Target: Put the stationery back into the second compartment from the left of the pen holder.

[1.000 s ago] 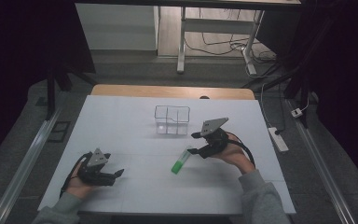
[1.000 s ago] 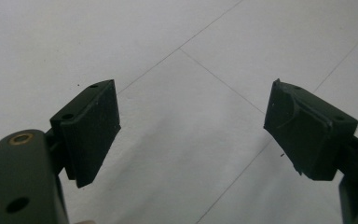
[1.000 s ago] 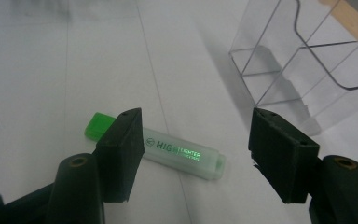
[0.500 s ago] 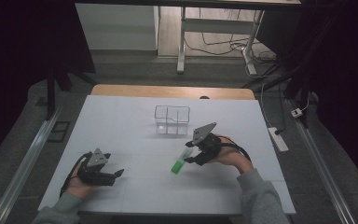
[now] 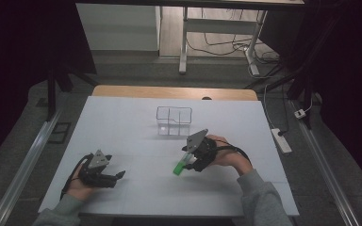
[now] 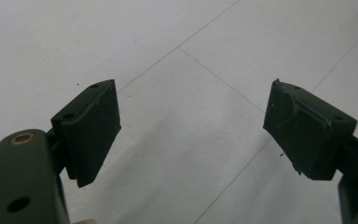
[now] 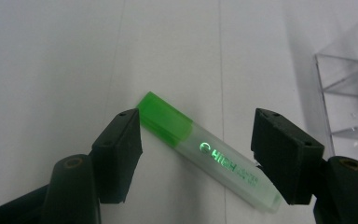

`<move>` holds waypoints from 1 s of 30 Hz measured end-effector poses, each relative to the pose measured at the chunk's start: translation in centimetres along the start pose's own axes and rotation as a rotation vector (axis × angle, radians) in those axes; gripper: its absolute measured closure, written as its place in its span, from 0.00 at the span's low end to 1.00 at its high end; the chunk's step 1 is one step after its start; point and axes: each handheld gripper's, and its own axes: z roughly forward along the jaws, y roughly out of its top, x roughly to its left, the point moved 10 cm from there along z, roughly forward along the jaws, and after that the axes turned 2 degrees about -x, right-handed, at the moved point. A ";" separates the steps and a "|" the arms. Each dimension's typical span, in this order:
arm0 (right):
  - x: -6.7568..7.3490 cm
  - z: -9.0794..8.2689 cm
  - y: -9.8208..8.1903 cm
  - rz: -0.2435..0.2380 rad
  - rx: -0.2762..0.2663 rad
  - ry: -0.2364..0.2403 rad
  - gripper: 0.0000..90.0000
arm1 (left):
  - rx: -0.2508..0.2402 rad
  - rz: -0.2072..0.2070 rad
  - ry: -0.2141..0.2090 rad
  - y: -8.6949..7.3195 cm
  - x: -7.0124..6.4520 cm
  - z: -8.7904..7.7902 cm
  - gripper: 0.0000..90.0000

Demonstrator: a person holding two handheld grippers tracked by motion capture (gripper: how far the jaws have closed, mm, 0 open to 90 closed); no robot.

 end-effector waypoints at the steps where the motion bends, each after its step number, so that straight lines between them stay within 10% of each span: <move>1: 0.1 0.2 0.1 -0.024 0.006 0.007 0.37 | 0.000 0.001 0.001 0.0 0.0 0.0 0.20; 9: 0.6 1.6 0.1 -0.173 0.082 0.068 0.40 | 0.006 0.007 0.000 0.0 0.0 0.1 0.20; 30: 0.5 3.8 -0.3 -0.280 0.238 0.216 0.51 | 0.009 0.012 -0.009 -0.1 0.0 0.2 0.20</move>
